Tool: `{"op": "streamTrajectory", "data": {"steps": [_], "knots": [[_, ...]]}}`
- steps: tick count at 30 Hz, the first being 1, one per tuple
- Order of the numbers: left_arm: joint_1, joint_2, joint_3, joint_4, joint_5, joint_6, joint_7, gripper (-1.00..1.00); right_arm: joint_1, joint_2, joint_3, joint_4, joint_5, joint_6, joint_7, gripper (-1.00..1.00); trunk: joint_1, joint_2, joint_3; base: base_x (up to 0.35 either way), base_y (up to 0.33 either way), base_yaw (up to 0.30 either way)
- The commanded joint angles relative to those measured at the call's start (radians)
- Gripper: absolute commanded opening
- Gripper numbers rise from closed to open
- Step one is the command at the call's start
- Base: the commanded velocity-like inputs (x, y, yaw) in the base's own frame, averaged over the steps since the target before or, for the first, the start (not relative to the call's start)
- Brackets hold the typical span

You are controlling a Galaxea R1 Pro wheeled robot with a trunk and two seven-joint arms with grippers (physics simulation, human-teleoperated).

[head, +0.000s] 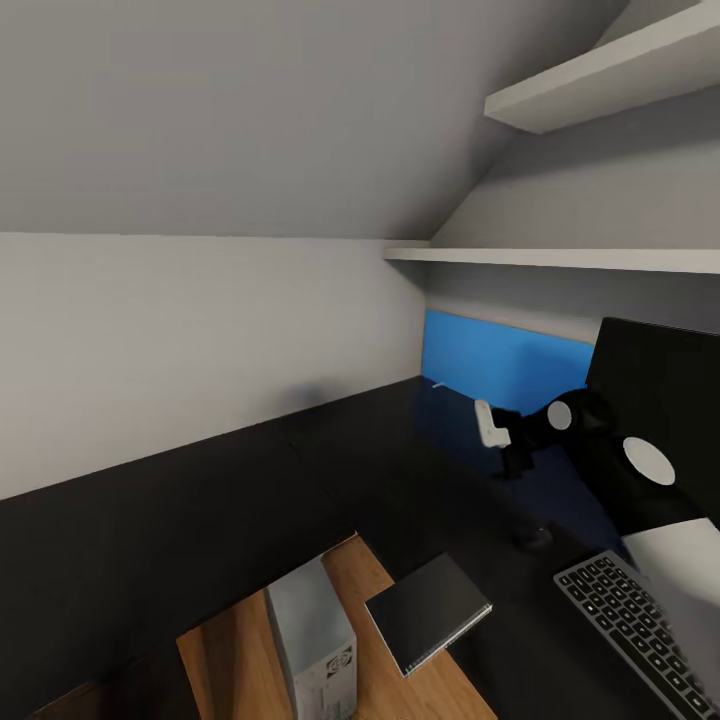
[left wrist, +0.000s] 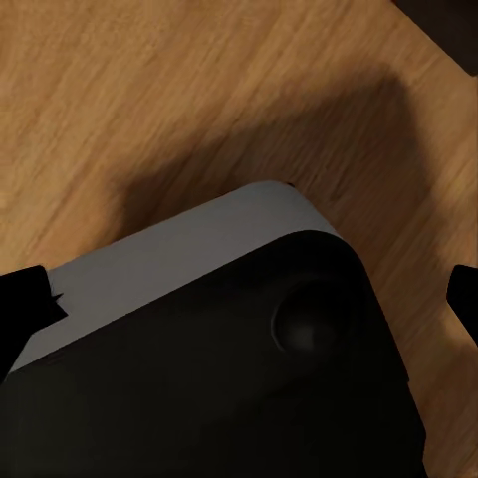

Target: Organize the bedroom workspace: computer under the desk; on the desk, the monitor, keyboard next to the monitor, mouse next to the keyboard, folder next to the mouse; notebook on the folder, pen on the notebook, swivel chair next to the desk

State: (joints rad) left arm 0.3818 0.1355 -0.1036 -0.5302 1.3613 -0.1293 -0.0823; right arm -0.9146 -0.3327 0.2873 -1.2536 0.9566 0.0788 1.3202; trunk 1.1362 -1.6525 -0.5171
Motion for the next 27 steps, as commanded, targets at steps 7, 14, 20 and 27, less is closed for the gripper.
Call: {"op": "streamTrajectory", "data": {"steps": [7, 14, 20, 27], "knots": [[0.0, 0.001, -0.008, -0.001, 0.011, -0.007, -0.002, 1.0, -0.001, -0.022, -0.013, -0.012, 0.03, -0.031, -0.036, 1.0, 0.0, -0.001, -0.001, 0.0, 0.0, 0.0], [0.0, 0.001, -0.008, -0.001, 0.011, -0.007, -0.002, 1.0, -0.001, -0.022, -0.013, -0.012, 0.03, -0.07, -0.075, 1.0, 0.0, -0.001, -0.001, 0.0, 0.0, 0.0], [0.0, 0.001, -0.008, -0.001, 0.011, -0.007, -0.002, 1.0, -0.001, -0.022, -0.013, -0.012, 0.03, -0.104, -0.109, 1.0, 0.0, -0.001, -0.001, 0.0, 0.0, 0.0], [0.0, 0.001, -0.008, -0.001, 0.011, -0.007, -0.002, 1.0, -0.001, -0.022, -0.013, -0.012, 0.03, -0.143, -0.148, 1.0, 0.0, -0.001, -0.001, 0.0, 0.0, 0.0]]}}
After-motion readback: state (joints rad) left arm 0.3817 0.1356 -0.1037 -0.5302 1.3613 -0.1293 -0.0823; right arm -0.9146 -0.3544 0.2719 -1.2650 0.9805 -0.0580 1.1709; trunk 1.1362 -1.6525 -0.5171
